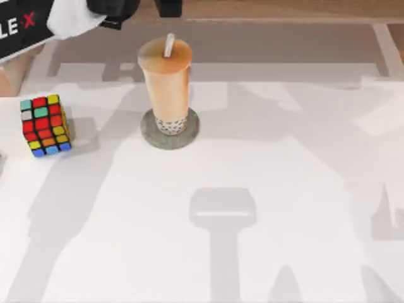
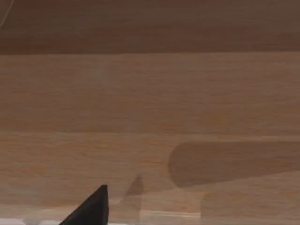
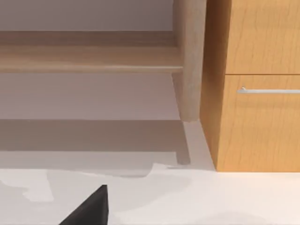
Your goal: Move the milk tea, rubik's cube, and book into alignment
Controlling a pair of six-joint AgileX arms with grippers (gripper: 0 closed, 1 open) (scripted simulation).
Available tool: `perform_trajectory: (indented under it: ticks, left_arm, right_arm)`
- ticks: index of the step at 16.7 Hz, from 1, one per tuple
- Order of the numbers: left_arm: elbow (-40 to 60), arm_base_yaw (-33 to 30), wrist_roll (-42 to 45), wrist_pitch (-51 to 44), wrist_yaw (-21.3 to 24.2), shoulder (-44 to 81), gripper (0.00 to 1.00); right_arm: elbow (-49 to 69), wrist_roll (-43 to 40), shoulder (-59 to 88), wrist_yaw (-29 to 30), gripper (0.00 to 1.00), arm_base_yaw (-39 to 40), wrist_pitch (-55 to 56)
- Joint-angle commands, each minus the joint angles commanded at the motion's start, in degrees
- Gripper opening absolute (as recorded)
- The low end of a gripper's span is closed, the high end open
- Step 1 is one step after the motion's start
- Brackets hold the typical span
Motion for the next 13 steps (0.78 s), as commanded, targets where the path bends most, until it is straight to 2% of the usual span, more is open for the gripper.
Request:
perform_trajectory:
  ticks: [4,7,10,13]
  left_arm:
    - [11.4,7.3,-3.5,-28.2,8.4,4.7,1.00]
    - [18.0,12.3,-5.6,-45.0,15.0,9.6,1.00]
    - [23.5,16.8,-7.0,-56.7,20.8,14.1,1.00]
    - [27.7,20.5,-7.4,-62.9,24.3,17.6,1.00]
  right_arm:
    - [0.0,0.0,0.0,0.0,1.00,0.0,0.0]
    - [0.0,0.0,0.0,0.0,1.00,0.0,0.0]
    - [0.0,0.0,0.0,0.0,1.00,0.0,0.0]
    - [0.0,0.0,0.0,0.0,1.00,0.0,0.0]
